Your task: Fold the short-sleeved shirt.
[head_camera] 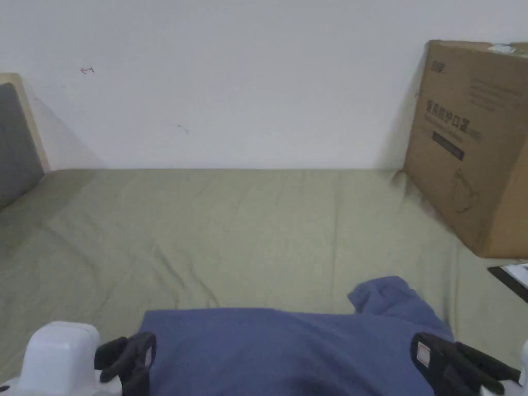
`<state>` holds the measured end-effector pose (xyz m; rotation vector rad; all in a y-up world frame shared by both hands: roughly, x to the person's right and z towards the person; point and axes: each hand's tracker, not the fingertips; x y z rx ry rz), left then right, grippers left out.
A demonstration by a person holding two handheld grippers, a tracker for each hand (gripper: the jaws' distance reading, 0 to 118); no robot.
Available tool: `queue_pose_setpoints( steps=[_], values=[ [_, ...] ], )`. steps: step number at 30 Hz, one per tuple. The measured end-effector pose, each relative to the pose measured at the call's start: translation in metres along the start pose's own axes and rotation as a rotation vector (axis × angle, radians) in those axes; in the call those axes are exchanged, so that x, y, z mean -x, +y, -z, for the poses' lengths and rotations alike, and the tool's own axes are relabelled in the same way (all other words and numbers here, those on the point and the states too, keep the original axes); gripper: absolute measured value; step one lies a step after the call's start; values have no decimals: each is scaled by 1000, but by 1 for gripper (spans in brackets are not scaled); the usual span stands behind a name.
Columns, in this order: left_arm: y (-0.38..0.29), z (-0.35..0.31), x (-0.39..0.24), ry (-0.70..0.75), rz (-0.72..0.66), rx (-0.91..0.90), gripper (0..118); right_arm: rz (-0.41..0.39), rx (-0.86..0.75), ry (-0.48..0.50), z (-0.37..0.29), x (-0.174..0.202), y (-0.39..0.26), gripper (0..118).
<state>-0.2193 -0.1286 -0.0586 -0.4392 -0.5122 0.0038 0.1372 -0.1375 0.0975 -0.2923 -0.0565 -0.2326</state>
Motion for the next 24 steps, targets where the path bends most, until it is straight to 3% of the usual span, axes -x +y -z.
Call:
queue_pose_setpoints(
  steps=[3, 4, 6, 8, 9, 10, 12, 13, 18, 22, 24],
  values=[
    [32, 67, 34, 48, -96, 178, 0, -184, 93, -143, 27, -6, -7, 0],
    [42, 99, 50, 71, -138, 293, 0, -176, 119, -162, 35, -13, -12, 0],
    [53, 170, 82, 48, -277, 567, 0, -55, 154, -112, 46, -33, -18, 0],
    [46, 228, 109, -23, -356, 665, 0, 40, 169, -103, 53, -48, -24, 0],
    [41, 254, 121, -19, -385, 713, 0, 56, 178, -120, 55, -54, -25, 0],
    [34, 272, 125, 5, -400, 756, 9, 45, 188, -139, 58, -58, -28, 0],
    [26, 308, 142, 31, -399, 774, 84, 29, 232, -188, 63, -66, -33, 0],
    [22, 322, 146, 58, -374, 785, 115, 28, 257, -197, 66, -68, -34, 0],
    [12, 349, 138, 67, -163, 634, 112, 35, 320, -191, 76, -81, -45, 0],
    [-11, 381, 133, 79, -17, 861, 111, 78, 361, -193, 91, -85, -51, 0],
    [-10, 379, 125, 106, 45, 785, 106, 89, 371, -183, 94, -83, -53, 0]
  ],
)
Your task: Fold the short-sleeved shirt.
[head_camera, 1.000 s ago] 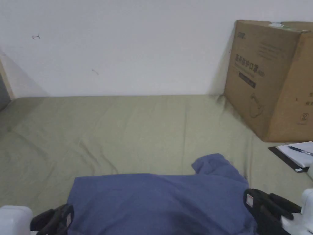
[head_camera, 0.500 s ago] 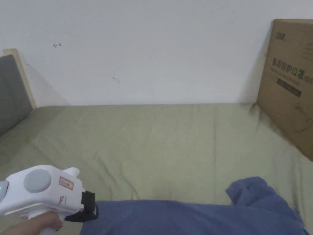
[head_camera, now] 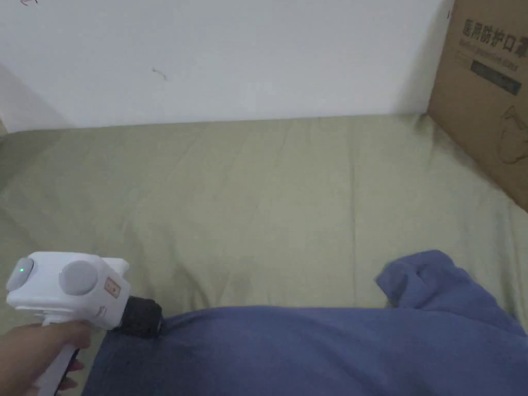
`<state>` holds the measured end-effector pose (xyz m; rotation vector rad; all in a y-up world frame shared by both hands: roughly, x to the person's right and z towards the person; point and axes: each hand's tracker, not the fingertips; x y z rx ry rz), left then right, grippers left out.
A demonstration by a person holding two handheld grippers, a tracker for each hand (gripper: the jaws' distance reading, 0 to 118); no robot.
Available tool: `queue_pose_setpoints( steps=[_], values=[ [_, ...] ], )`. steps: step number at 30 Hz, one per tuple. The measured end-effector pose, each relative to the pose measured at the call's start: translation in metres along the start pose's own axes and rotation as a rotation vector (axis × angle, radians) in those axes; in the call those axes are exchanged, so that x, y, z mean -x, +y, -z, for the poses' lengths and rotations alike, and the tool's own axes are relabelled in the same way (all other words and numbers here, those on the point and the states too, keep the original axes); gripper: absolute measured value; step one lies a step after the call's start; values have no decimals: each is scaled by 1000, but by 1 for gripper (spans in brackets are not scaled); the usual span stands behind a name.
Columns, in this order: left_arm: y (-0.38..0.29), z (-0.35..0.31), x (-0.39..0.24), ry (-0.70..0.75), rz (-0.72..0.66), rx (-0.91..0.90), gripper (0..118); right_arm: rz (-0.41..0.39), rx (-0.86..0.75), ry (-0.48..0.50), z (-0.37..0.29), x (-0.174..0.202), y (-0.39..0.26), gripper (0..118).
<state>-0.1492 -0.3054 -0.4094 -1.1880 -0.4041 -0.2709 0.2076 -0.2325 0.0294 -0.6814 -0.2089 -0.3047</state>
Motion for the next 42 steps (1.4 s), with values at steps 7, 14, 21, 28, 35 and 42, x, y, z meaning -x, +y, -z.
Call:
queue_pose_setpoints(
  steps=[7, 14, 21, 28, 35, 42],
  values=[
    [-5, -39, -22, 12, 42, -59, 27, -34, -22, 22, -8, 11, 5, 0],
    [-13, -63, -23, 28, 107, -143, 1, 12, -117, 142, -6, -14, 65, 0],
    [-34, -109, -30, 5, 80, -281, 1, 62, 226, 138, 126, -50, 211, 0],
    [-50, -107, -39, -15, 33, -377, 1, 80, 413, -140, 225, -93, 213, 107],
    [-55, -80, -33, -19, -1, -313, 1, -13, 602, -253, 265, -107, 175, 101],
    [-59, -74, -24, 3, -12, -275, 1, -37, 416, -182, 217, -97, 195, 1]
  ],
)
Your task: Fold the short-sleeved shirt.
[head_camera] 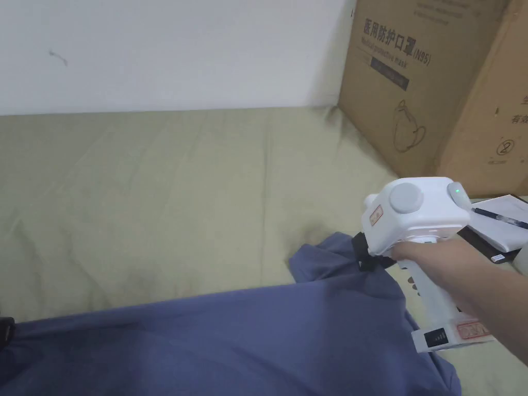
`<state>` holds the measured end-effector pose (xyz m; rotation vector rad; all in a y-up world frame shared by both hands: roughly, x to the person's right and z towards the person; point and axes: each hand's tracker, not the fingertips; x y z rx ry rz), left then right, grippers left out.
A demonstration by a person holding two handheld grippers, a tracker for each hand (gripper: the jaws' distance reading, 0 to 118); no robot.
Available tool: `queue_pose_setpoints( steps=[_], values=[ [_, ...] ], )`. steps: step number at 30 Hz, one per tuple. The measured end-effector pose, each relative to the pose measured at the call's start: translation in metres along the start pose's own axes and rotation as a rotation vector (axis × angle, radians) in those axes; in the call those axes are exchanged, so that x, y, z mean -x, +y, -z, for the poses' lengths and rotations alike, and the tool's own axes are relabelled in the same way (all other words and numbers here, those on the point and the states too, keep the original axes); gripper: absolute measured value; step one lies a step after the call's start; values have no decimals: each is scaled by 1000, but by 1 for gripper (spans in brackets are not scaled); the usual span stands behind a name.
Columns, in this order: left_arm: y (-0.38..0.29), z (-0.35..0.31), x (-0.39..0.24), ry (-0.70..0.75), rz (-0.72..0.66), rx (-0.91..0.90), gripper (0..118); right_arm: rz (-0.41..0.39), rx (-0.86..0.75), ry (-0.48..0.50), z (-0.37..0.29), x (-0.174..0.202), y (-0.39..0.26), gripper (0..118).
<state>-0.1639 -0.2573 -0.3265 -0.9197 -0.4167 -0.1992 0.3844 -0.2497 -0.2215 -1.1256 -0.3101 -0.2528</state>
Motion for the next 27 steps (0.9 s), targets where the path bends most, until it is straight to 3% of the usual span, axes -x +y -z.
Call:
queue_pose_setpoints(
  steps=[2, 7, 14, 17, 21, 27],
  values=[
    [1, -5, 4, -5, -18, -5, 1, 15, -24, 77, -22, -8, 0, 1],
    [8, -25, 7, -25, -76, -77, 1, 127, -124, 159, -70, -25, -1, 1],
    [35, -49, 12, -33, -136, -197, 1, 144, -308, 141, -106, -21, -7, 1],
    [34, -65, 9, -37, -102, -287, 1, 160, -376, 120, -117, -19, -24, 1],
    [7, -80, 6, -50, -83, -260, 1, 164, -381, 123, -127, -24, -71, 1],
    [-86, -118, 10, -157, -142, -161, 1, 159, -351, 173, -156, -37, -204, 1]
  ],
)
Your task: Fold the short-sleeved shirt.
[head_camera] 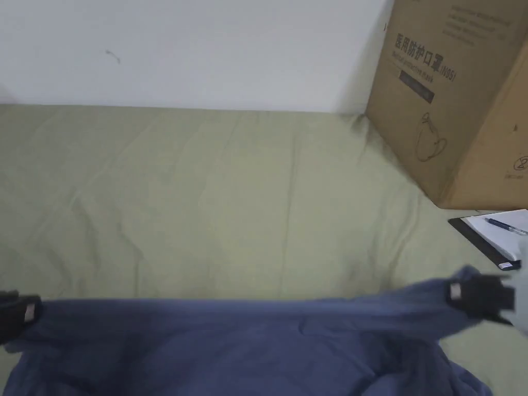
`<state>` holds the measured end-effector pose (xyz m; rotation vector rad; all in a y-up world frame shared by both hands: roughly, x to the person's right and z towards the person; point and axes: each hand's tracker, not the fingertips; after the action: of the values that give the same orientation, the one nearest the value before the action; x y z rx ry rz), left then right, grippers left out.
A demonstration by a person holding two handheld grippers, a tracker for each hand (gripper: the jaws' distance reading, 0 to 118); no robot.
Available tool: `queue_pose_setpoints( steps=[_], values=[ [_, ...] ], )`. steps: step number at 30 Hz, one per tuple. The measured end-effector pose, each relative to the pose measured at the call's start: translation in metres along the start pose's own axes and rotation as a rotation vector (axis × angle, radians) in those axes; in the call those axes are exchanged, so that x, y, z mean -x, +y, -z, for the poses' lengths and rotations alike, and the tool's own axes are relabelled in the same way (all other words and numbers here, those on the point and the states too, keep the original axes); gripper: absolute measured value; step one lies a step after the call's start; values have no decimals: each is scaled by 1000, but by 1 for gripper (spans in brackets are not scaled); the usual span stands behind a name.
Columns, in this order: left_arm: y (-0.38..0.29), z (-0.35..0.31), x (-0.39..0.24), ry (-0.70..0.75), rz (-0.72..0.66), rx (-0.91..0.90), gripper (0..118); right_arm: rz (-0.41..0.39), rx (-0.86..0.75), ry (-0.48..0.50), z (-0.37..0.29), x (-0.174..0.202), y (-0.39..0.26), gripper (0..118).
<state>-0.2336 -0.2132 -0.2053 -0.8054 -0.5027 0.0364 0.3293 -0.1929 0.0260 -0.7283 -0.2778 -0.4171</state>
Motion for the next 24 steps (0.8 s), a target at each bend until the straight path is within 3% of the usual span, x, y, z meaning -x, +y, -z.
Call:
queue_pose_setpoints(
  steps=[7, 13, 14, 15, 16, 17, 18, 19, 21, 23, 24],
  values=[
    [-85, -50, -2, 18, 40, 40, 1, -32, 66, -50, -39, -13, -104, 1],
    [-109, -40, 0, 43, -8, 66, 4, 139, 90, -100, -11, -27, -128, 3],
    [-110, -39, 2, 46, -26, 71, 15, 173, 110, -97, -7, -27, -127, 15],
    [-110, -38, 3, 50, -33, 75, 36, 186, 119, -87, -6, -27, -127, 33],
    [-109, -38, 4, 82, -21, 77, 65, 186, 105, -69, -9, -29, -127, 65],
    [-110, -38, 6, 129, 6, 68, 106, 178, 91, -38, -11, -29, -125, 114],
    [-110, -39, 7, 170, 27, 71, 118, 162, 93, -36, -13, -26, -123, 115],
    [-110, -42, 6, 213, 35, 71, 115, 114, 128, -84, -14, -21, -119, 109],
    [-108, -60, 4, 127, 13, -6, 115, 44, 43, -102, -22, -11, -114, 110],
    [-103, -81, -2, 52, -47, -36, 115, 5, 8, -82, -33, 2, -107, 112],
    [-99, -90, -6, 30, -68, -61, 115, -1, -9, -48, -71, 13, -110, 113]
  ],
)
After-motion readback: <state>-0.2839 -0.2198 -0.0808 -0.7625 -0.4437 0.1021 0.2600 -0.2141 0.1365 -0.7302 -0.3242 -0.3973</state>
